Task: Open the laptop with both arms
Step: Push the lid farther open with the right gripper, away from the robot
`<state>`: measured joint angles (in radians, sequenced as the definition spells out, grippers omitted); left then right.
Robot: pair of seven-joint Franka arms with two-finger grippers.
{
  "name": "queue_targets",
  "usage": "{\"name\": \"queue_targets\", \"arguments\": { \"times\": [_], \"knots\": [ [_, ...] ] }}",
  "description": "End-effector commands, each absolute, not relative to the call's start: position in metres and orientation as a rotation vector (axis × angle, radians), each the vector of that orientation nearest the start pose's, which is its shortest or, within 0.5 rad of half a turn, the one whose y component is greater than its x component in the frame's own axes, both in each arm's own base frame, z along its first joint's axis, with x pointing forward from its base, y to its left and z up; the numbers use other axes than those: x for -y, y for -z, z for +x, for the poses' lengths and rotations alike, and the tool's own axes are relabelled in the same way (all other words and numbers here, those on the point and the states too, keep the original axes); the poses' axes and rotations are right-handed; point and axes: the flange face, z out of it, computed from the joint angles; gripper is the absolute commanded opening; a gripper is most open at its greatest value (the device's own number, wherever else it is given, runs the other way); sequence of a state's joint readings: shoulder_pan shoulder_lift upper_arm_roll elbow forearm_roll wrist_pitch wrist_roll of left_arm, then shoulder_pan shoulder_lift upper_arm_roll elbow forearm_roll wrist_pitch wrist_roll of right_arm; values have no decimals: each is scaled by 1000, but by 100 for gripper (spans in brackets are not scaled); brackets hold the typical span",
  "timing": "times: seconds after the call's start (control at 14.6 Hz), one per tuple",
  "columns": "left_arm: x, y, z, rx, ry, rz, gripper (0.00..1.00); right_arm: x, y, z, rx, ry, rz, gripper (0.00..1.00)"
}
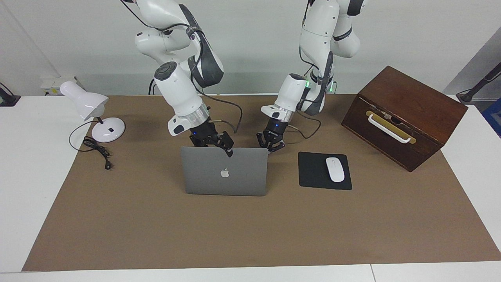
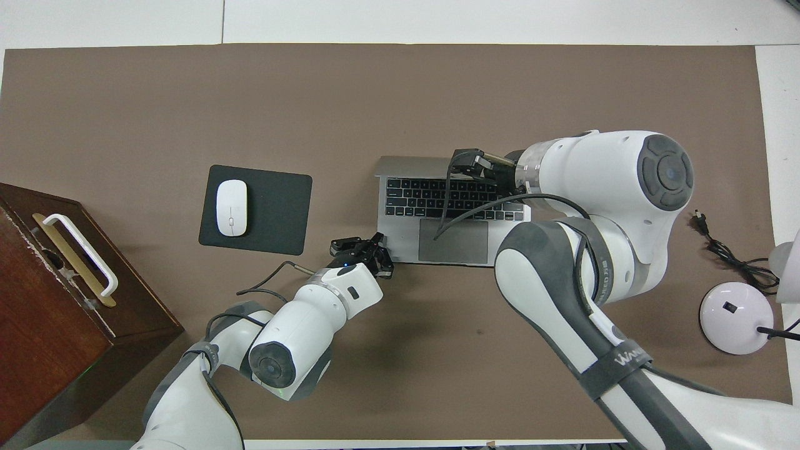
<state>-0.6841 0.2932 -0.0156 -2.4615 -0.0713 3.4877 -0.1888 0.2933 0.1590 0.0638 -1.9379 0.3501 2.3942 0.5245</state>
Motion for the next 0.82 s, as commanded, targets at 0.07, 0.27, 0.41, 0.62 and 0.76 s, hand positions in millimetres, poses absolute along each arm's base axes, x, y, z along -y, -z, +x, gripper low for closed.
{"name": "queue_targets", "arguments": {
  "times": [0.07,0.27,0.41,0.62,0.76],
  "knots": [
    [354,-255,406,-736,1127,-3197,0,-211,-450,598,-545,206,-2727,100],
    [354,-255,406,-733,1126,-3197,0,-206,-456,604,-534,218,-2747,100],
    [355,-255,404,-738,1126,-3198,0,-201,-456,606,-511,239,-2778,100],
    [355,-255,404,-736,1123,-3199,0,-197,-461,611,-479,266,-2819,100],
    [355,-255,404,-728,1125,-3201,0,-196,-461,613,-455,286,-2847,100]
  ]
}}
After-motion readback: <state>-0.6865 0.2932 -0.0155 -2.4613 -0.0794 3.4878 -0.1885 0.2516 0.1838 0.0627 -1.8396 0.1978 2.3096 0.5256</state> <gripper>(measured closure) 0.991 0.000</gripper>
